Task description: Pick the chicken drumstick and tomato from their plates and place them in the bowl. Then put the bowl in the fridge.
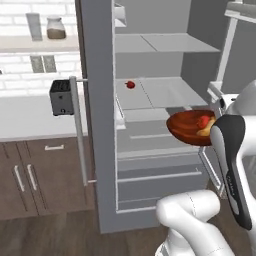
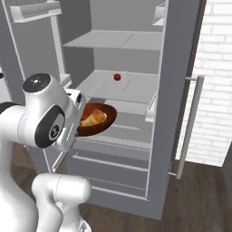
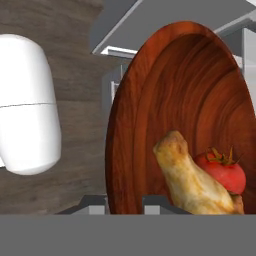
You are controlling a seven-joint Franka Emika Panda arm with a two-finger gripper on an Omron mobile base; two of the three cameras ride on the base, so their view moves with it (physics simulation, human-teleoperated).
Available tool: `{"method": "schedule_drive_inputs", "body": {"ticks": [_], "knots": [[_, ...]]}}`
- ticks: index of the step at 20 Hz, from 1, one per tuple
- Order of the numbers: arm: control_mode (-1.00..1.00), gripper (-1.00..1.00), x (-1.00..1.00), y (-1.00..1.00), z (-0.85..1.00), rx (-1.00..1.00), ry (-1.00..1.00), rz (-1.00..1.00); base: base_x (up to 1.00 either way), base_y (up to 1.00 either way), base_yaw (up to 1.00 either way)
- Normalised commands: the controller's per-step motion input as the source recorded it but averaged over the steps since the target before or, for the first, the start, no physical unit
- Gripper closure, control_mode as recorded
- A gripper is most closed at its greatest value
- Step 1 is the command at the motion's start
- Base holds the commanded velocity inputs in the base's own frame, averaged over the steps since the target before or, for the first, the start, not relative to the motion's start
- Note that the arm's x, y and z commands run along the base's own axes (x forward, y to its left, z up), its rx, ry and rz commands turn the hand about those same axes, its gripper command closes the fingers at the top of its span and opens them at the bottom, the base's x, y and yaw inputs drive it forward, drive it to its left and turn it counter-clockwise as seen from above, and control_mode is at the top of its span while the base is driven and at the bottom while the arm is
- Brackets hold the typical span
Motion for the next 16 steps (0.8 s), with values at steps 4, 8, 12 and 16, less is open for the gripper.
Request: {"method": "schedule_drive_inputs", "body": {"ticks": [4, 8, 12, 16], "knots": [[1.0, 1.0, 0.0, 0.0, 0.0, 0.0, 0.0, 0.0, 0.84, 0.0, 0.0], [1.0, 1.0, 0.0, 0.0, 0.0, 0.0, 0.0, 0.0, 0.78, 0.0, 0.0], [1.0, 1.0, 0.0, 0.0, 0.0, 0.0, 0.0, 0.0, 0.5, 0.0, 0.0], [1.0, 1.0, 0.0, 0.0, 0.0, 0.0, 0.0, 0.0, 0.45, 0.0, -0.04]]}}
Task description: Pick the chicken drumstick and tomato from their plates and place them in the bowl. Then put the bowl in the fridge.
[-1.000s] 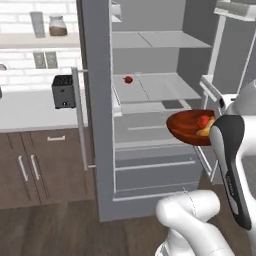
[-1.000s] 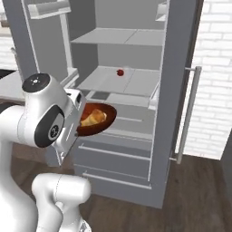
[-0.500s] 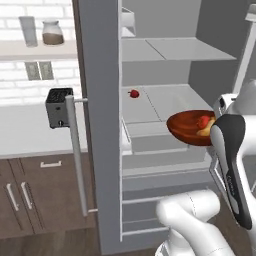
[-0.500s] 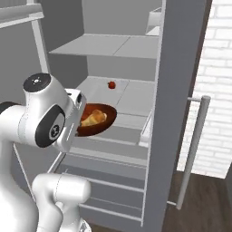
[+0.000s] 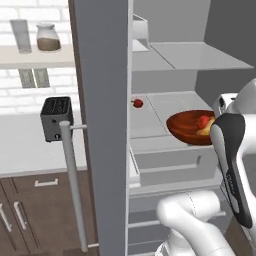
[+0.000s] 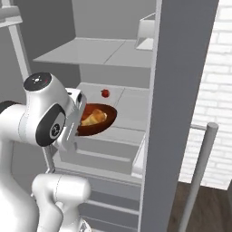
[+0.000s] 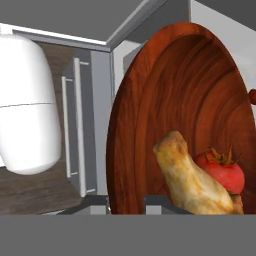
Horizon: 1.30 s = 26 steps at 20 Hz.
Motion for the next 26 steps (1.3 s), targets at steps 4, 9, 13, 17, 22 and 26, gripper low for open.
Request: {"method": "schedule_drive_inputs", "body": {"ticks": [4, 9, 13, 17, 22, 26], "knots": [[1.0, 1.0, 0.0, 0.0, 0.0, 0.0, 0.0, 0.0, 0.3, 0.0, -0.14], [1.0, 1.0, 0.0, 0.0, 0.0, 0.0, 0.0, 0.0, 0.23, 0.0, -0.13], [1.0, 1.0, 0.0, 0.0, 0.0, 0.0, 0.0, 0.0, 0.39, 0.01, -0.16], [1.0, 1.0, 0.0, 0.0, 0.0, 0.0, 0.0, 0.0, 0.46, 0.05, -0.1], [-1.0, 1.0, 0.31, 0.0, -0.32, 0.0, 0.0, 0.0, 0.19, 0.02, -0.03], [-1.0, 1.0, 0.73, -0.01, -0.54, 0.02, -0.08, 0.02, 0.0, 0.0, 0.0]]}}
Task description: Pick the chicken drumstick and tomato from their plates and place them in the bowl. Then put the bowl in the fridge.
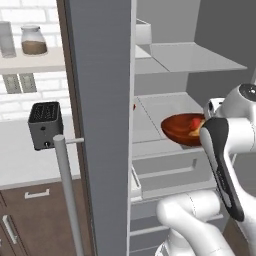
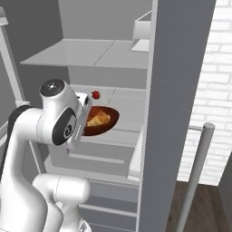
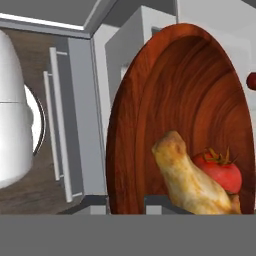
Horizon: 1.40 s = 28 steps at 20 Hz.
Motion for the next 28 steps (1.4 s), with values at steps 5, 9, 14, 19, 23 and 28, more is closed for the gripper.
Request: {"method": "schedule_drive_inputs", "body": {"ticks": [5, 9, 14, 19, 23, 28], "knots": [[-1.0, 1.0, 0.76, -0.08, -0.14, 0.07, -0.18, 0.02, 0.0, 0.0, 0.0], [-1.0, 1.0, 0.85, -0.24, -0.07, 0.09, 0.01, 0.0, 0.0, 0.0, 0.0], [-1.0, 1.0, 0.81, -0.07, -0.4, 0.02, 0.0, 0.0, 0.0, 0.0, 0.0], [-1.0, 1.0, 0.69, 0.0, -0.42, 0.0, 0.0, 0.0, 0.0, 0.0, 0.0], [-1.0, 1.0, 0.61, 0.0, -0.31, 0.0, 0.0, 0.0, 0.0, 0.0, 0.0], [-1.0, 1.0, 0.67, 0.0, -0.21, 0.0, 0.0, 0.0, 0.0, 0.0, 0.0]]}}
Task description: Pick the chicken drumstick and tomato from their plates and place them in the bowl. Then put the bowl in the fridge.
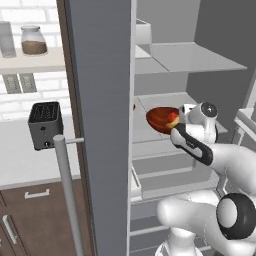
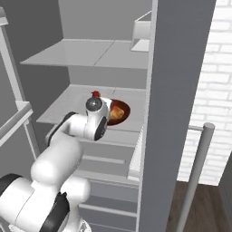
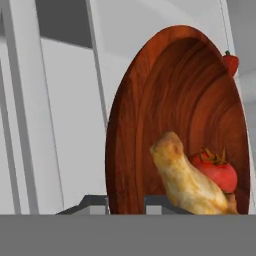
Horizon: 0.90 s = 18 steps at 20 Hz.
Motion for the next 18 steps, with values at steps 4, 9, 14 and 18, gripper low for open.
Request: {"method": "schedule_drive_inputs", "body": {"ticks": [4, 9, 14, 18], "knots": [[-1.0, 1.0, 0.68, 0.0, -0.04, 0.0, 0.0, 0.0, 0.0, 0.0, 0.0], [-1.0, 1.0, 0.69, 0.0, -0.15, 0.0, 0.0, 0.0, 0.0, 0.0, 0.0], [-1.0, 1.0, 0.39, 0.0, -0.16, 0.0, 0.0, 0.0, 0.0, 0.0, 0.0], [-1.0, -1.0, 0.04, 0.0, 0.0, 0.0, 0.0, 0.0, 0.0, 0.0, 0.0]]}}
